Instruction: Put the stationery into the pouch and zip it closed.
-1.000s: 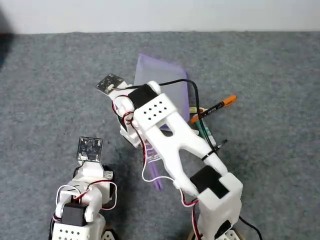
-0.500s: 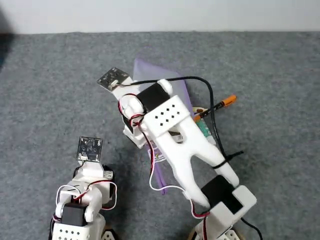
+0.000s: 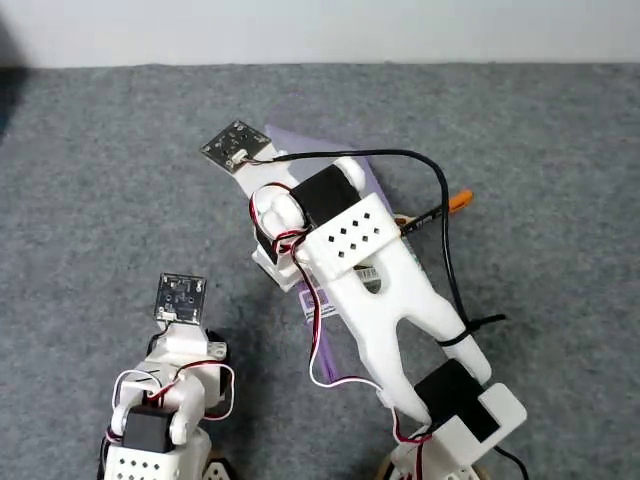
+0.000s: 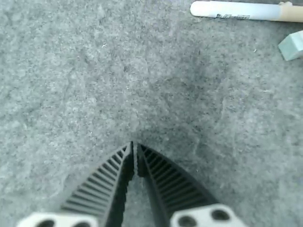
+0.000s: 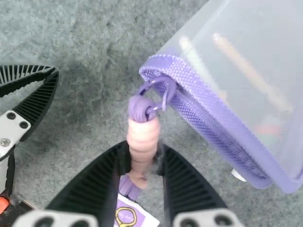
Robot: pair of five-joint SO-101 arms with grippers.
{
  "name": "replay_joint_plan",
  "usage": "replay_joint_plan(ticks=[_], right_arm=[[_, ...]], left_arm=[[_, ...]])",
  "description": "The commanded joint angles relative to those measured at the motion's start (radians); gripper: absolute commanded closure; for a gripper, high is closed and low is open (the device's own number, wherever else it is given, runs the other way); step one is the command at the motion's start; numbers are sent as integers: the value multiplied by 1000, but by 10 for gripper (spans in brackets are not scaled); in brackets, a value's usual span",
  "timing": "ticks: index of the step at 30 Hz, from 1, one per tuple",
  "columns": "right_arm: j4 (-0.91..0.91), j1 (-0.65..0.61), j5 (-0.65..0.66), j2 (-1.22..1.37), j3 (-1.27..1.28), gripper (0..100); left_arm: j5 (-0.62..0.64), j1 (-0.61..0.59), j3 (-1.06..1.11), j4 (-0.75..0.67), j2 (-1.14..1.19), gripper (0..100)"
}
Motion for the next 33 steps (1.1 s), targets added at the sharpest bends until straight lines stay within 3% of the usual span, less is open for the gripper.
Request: replay_joint_plan(ticks=[1,8,18,26,33], right_arm=[[44,16,-6,-59,-41,990],[41,13,-6,-96,95,990],[41,18,-8,-269,258,990],[39,16,-9,-306,293,990],[8,13,-6,-300,293,990]], left_arm=[[2,-34,-53,-17,-14,985],[-44,-123,-160,-77,-14,985],[2,-123,-297,-195,-9,985],[2,-121,-380,-189,0,985],[5,-49,-576,-87,321,985]])
